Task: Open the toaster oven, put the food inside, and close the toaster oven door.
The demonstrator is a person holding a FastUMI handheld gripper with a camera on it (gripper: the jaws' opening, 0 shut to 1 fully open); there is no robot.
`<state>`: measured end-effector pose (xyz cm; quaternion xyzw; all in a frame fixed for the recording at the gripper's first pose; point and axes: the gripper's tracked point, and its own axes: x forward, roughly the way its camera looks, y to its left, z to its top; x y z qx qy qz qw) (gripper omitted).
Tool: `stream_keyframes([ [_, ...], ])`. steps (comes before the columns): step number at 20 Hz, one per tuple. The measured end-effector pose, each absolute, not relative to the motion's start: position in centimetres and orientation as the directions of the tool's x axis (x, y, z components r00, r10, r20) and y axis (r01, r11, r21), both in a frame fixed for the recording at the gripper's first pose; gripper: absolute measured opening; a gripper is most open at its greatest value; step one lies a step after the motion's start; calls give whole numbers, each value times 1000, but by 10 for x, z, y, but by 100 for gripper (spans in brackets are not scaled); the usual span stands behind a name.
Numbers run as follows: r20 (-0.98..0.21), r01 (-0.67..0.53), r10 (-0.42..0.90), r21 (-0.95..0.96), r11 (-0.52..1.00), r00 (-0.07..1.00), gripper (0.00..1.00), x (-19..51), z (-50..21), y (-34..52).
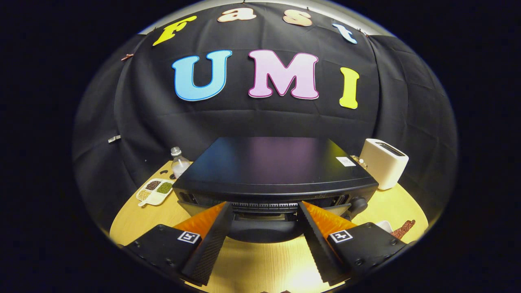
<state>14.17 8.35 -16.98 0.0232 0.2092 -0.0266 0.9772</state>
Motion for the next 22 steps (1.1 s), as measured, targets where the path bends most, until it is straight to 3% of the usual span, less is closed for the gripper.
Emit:
stream_keyframes([
  [14,-455,19,5,48,999,890,98,81,-196,88],
  [22,-594,-48,61,39,998,802,98,29,-253,91],
])
